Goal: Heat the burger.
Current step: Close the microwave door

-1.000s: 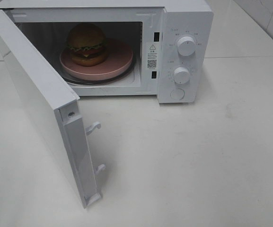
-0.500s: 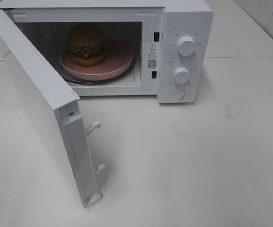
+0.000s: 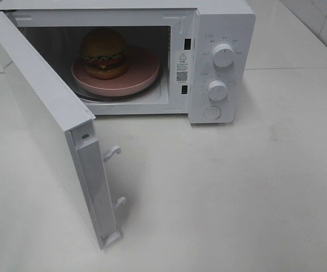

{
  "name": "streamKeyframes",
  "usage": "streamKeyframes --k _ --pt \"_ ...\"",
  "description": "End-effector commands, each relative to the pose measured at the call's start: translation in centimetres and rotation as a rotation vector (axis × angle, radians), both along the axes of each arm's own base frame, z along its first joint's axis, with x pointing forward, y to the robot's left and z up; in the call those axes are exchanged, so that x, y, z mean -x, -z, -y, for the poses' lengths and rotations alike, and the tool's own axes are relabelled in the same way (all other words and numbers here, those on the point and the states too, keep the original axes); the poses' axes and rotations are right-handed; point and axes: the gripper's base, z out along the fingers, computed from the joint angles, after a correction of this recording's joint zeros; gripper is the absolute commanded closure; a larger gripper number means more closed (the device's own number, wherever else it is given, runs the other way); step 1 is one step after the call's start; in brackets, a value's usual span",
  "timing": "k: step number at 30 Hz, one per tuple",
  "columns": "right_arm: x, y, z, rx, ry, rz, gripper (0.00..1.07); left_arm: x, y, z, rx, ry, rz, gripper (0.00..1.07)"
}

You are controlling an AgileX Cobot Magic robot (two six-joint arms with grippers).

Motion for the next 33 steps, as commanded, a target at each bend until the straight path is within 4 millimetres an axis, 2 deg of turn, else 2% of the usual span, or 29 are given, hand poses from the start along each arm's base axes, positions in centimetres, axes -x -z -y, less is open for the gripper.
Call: streamKeyframes --k 1,33 --pt "0.40 0.06 0.07 0.004 0.005 0.029 0.39 0.17 -0.04 0.05 0.010 -0.002 0.021 0.07" --pt "0.40 0.06 0.07 0.003 0.005 0.029 0.39 -0.35 -0.37 0.21 0.033 0.009 0.003 0.07"
